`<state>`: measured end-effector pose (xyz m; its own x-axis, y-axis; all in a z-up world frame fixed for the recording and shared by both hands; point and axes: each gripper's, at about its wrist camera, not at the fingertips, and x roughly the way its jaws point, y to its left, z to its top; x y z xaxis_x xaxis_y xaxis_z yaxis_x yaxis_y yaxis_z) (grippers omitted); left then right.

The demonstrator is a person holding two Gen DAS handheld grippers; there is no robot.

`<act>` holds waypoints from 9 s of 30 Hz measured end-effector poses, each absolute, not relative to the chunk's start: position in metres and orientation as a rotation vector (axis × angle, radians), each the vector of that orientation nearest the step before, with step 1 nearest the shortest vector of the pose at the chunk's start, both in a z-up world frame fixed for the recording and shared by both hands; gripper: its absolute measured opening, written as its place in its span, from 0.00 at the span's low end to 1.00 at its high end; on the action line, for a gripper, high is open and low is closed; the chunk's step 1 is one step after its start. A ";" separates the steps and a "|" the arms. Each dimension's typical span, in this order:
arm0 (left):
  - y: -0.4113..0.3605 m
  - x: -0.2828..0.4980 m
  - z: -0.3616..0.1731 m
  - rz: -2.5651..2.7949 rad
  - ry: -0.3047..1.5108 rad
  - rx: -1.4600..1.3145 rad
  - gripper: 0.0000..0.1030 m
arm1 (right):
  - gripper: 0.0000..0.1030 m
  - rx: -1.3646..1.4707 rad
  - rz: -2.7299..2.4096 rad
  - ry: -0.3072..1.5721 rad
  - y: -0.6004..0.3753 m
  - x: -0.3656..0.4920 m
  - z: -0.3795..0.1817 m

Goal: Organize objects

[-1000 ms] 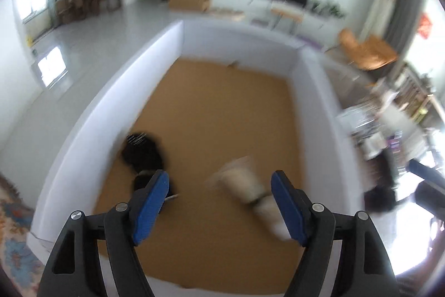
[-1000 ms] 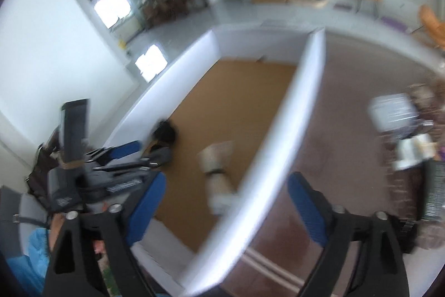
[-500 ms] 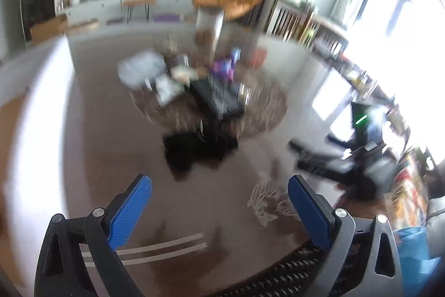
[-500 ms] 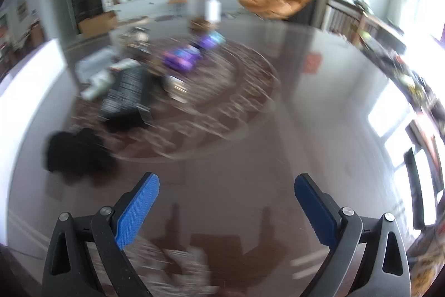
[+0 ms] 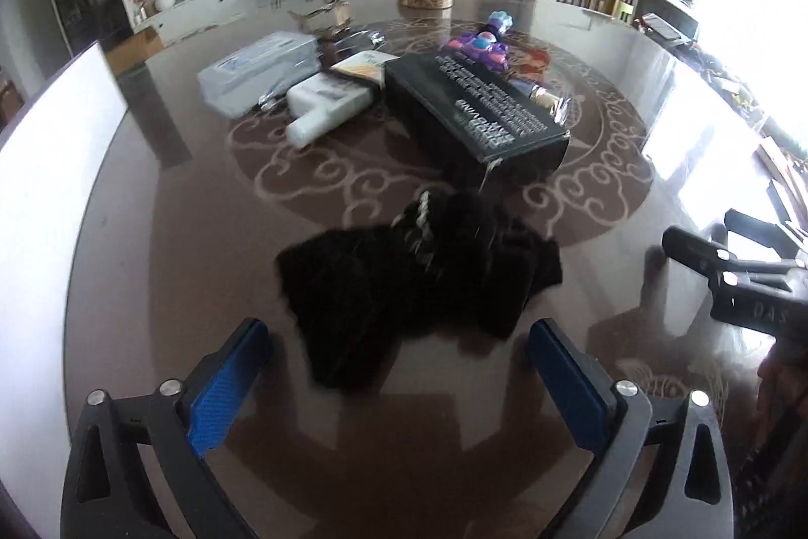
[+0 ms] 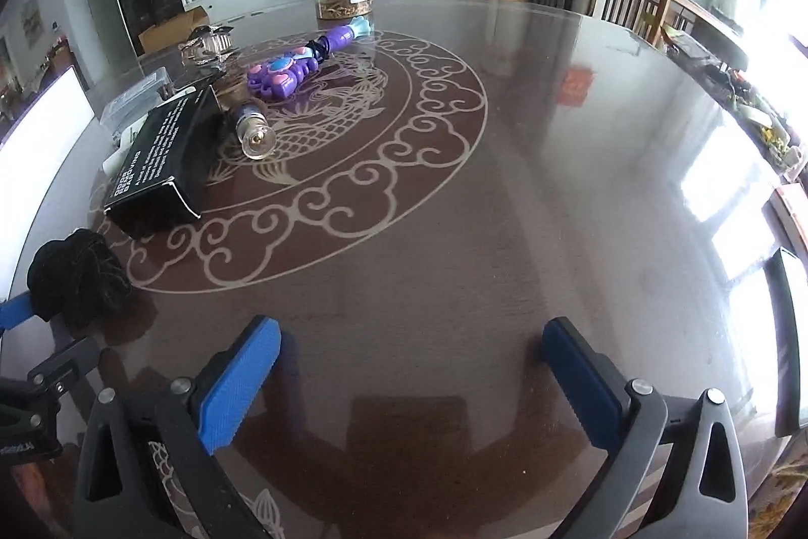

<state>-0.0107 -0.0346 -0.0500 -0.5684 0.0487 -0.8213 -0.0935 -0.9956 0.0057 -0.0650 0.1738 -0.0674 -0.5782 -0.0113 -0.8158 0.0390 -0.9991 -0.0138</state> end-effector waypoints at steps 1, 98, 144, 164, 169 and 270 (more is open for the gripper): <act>-0.033 -0.013 -0.051 2.716 0.076 -1.402 1.00 | 1.00 1.428 -2.765 0.046 0.175 -0.065 -0.068; -0.056 -0.007 -0.024 2.658 -0.199 -1.418 1.00 | 1.00 1.410 -2.758 0.034 0.180 -0.054 -0.062; -0.020 -0.009 -0.035 2.604 0.158 -1.403 0.34 | 1.00 1.414 -2.758 0.046 0.179 -0.056 -0.063; -0.067 0.065 -0.031 2.655 -0.103 -1.394 0.34 | 0.59 1.629 -2.369 0.050 0.045 -0.165 -0.045; -0.071 0.078 -0.020 2.653 -0.148 -1.321 0.34 | 0.57 1.507 -2.328 -0.236 0.090 -0.118 -0.025; -0.023 -0.033 -0.044 2.822 -0.021 -1.455 1.00 | 1.00 1.430 -2.754 0.049 0.171 -0.044 -0.045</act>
